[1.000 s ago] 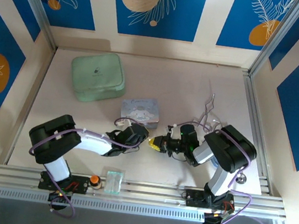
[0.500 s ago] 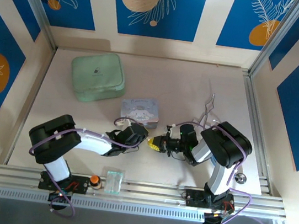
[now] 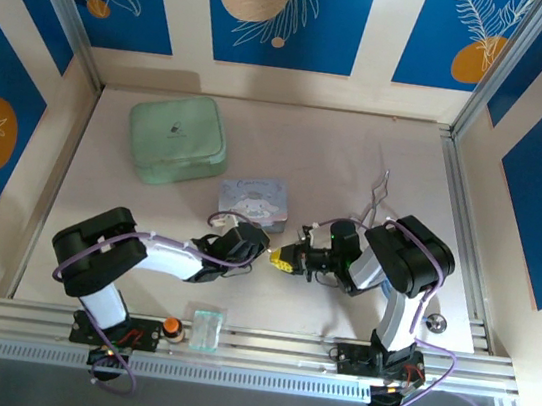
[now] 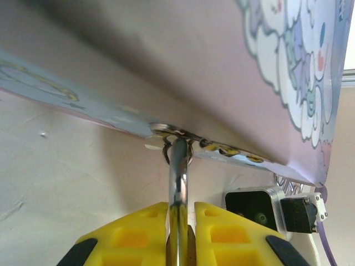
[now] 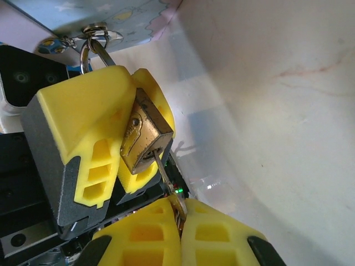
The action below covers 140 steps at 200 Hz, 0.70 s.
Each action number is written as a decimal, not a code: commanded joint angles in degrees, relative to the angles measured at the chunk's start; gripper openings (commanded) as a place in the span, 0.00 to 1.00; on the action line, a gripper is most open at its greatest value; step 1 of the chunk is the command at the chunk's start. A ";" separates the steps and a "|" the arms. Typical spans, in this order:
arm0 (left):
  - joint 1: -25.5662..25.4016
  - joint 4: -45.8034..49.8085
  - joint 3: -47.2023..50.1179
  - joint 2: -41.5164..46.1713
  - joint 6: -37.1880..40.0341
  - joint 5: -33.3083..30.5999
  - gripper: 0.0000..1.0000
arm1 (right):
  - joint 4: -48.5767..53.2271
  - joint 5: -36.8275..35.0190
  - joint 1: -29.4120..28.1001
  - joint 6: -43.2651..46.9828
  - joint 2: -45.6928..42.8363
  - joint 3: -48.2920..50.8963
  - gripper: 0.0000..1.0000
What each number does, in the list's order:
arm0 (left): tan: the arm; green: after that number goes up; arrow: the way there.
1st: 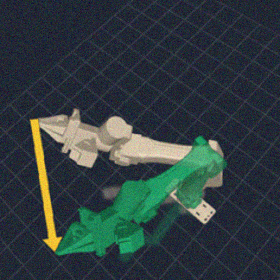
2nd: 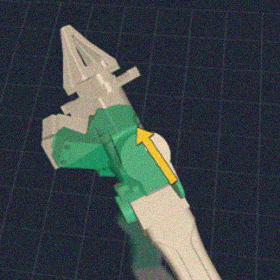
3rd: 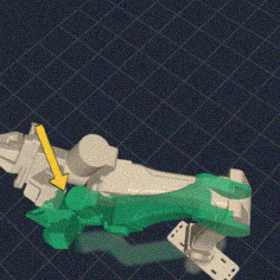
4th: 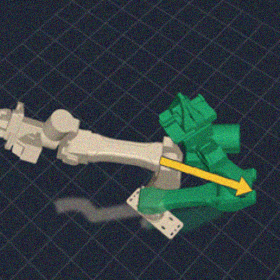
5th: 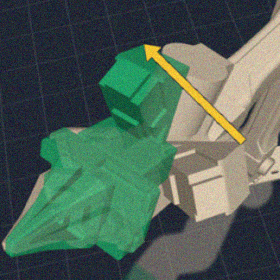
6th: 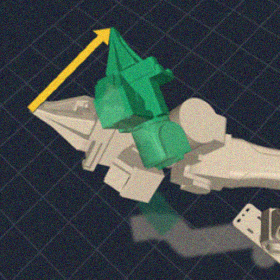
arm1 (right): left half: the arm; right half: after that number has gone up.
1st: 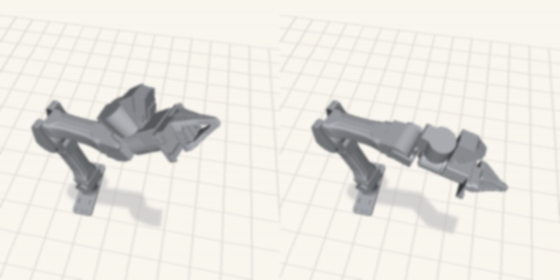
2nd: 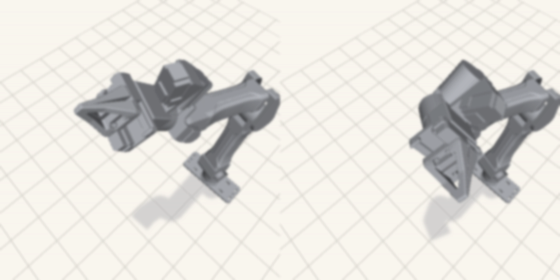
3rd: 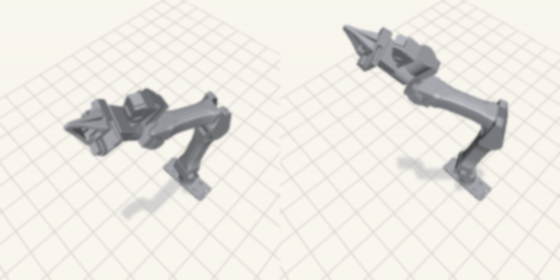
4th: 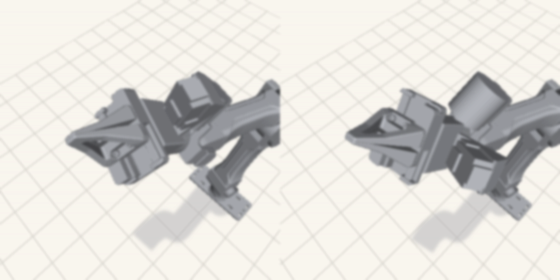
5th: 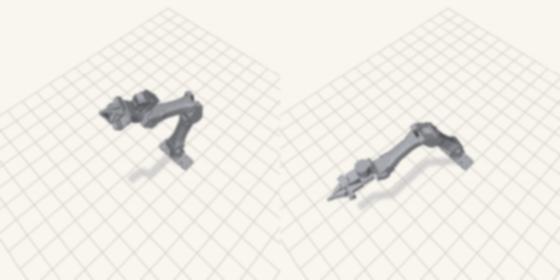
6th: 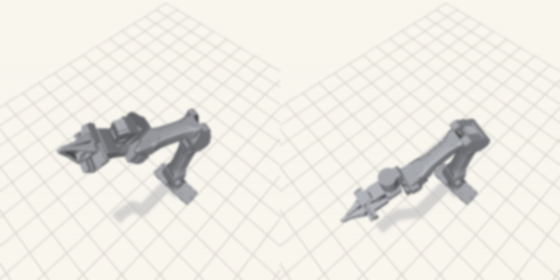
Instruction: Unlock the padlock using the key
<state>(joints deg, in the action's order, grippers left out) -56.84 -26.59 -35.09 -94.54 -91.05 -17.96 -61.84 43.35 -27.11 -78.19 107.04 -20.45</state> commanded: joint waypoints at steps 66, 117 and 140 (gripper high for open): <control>-1.70 -4.07 -1.92 2.45 0.87 9.33 0.00 | 13.01 -5.29 -0.97 9.32 -7.38 -3.27 0.00; -1.70 -5.22 -0.50 3.50 0.99 9.01 0.00 | -1.04 0.59 0.22 -1.35 -1.57 -4.05 0.00; -1.79 -5.98 -0.14 3.97 1.18 9.34 0.00 | -1.61 1.41 1.00 -3.17 -0.35 -4.23 0.00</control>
<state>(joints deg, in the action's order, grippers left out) -56.73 -26.15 -34.85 -93.54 -90.98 -16.88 -56.64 44.88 -26.81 -77.65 105.56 -21.47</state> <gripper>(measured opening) 0.140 0.047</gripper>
